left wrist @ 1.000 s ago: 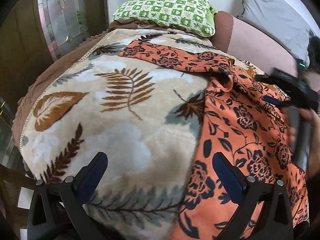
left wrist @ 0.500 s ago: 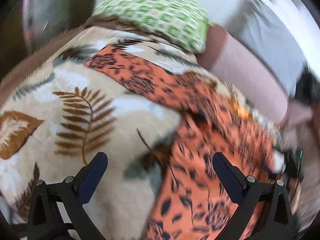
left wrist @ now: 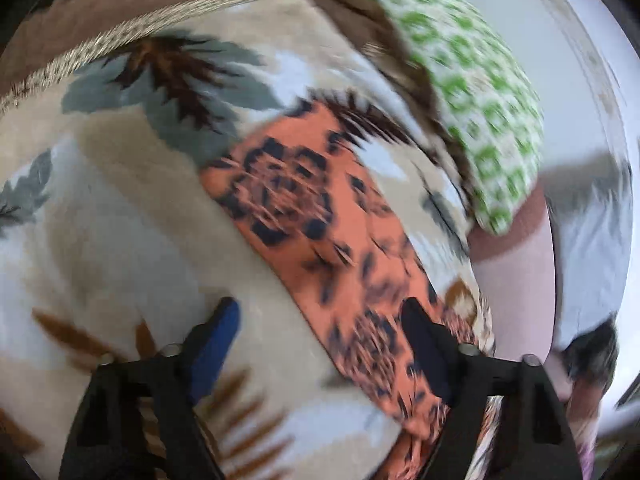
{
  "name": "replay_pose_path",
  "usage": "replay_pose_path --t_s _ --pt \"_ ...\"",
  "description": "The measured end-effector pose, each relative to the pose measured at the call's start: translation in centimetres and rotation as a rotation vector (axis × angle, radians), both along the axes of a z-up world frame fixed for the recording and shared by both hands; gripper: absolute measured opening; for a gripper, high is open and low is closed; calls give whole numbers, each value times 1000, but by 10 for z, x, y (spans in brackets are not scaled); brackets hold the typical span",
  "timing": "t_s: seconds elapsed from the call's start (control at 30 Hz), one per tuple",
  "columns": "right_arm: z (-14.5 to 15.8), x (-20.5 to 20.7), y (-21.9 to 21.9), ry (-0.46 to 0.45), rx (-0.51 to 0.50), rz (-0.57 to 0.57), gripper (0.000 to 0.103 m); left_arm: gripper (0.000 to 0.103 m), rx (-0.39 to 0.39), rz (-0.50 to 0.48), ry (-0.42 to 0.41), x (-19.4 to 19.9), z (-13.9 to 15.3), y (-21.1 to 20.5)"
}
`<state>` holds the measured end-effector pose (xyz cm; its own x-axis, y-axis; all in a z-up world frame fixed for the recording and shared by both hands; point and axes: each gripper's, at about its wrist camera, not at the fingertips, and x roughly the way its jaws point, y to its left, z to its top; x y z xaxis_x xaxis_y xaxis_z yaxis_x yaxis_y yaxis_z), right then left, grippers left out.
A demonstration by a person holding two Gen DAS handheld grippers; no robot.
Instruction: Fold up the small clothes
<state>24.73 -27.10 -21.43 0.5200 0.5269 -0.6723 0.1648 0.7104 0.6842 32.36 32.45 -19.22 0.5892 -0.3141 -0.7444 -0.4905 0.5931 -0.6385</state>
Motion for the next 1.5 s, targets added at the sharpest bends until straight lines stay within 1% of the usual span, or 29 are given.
replay_pose_path --t_s 0.03,0.1,0.13,0.17,0.2,0.27,0.4,0.43,0.47,0.53,0.57,0.63,0.7,0.73,0.77,0.8,0.83,0.9,1.0,1.07,1.1,1.17,1.23,1.3,1.37,1.4,1.5 --pt "-2 -11 -9 -3 5 -3 92 78 -29 14 -10 2 -4 6" --pt "-2 -13 -10 -16 9 -7 92 78 -62 28 -26 7 -4 13" --pt "-2 -12 -8 -16 3 -5 92 68 -60 35 -34 7 -2 15" --pt "-1 -11 -7 -15 -4 -2 92 45 -53 48 -37 9 -1 19" --pt "-2 -13 -7 -15 -13 3 92 39 -60 57 -28 10 -3 24" --pt "-3 -13 -5 -17 -26 11 92 35 -85 73 -9 13 -12 31" --pt "-1 -16 -8 -18 -37 16 92 34 -126 92 -13 17 -20 38" --pt "-1 -16 -7 -19 -42 17 92 28 -114 104 -12 17 -19 39" --pt "-1 -16 -5 -19 -48 19 92 5 -49 107 6 19 -15 38" --pt "-1 -15 -3 -19 -56 23 92 4 21 81 11 21 -8 36" --pt "-1 -15 -3 -18 -59 26 92 4 68 81 3 20 1 35" --pt "-2 -14 -3 -16 -61 29 92 3 161 121 -20 14 25 38" --pt "-1 -13 -3 -12 -63 26 92 3 246 179 -80 4 61 44" --pt "0 -13 -3 -13 -66 29 92 3 302 196 -125 -3 84 46" --pt "0 -12 -2 -12 -70 34 92 3 332 184 -167 -6 103 47" --pt "0 -12 -1 -11 -77 37 92 3 346 157 -201 -6 121 48" --pt "0 -11 0 -10 -84 40 92 3 375 154 -213 -6 131 48" --pt "2 -11 1 -6 -91 39 92 3 437 150 -220 -8 143 49" --pt "8 -11 6 -14 -91 53 92 3 464 132 -223 -11 151 50" --pt "12 -13 5 -27 -96 57 92 3 485 91 -258 -13 165 36" --pt "15 -15 3 -40 -98 51 92 3 503 62 -291 -14 177 23" --pt "20 -21 -3 -61 -91 32 92 3 524 14 -353 -19 200 -7" --pt "25 -29 -13 -79 -74 9 92 3 533 -52 -432 -24 229 -47" --pt "29 -41 -26 -96 -61 -11 92 3 544 -126 -511 -29 256 -97" --pt "31 -51 -37 -108 -54 -25 92 3 544 -216 -583 -34 277 -156" --pt "33 -60 -48 -120 -47 -40 92 3 541 -274 -615 -35 284 -192" --pt "38 -81 -77 -147 -17 -91 92 3 530 -396 -663 -36 287 -277"
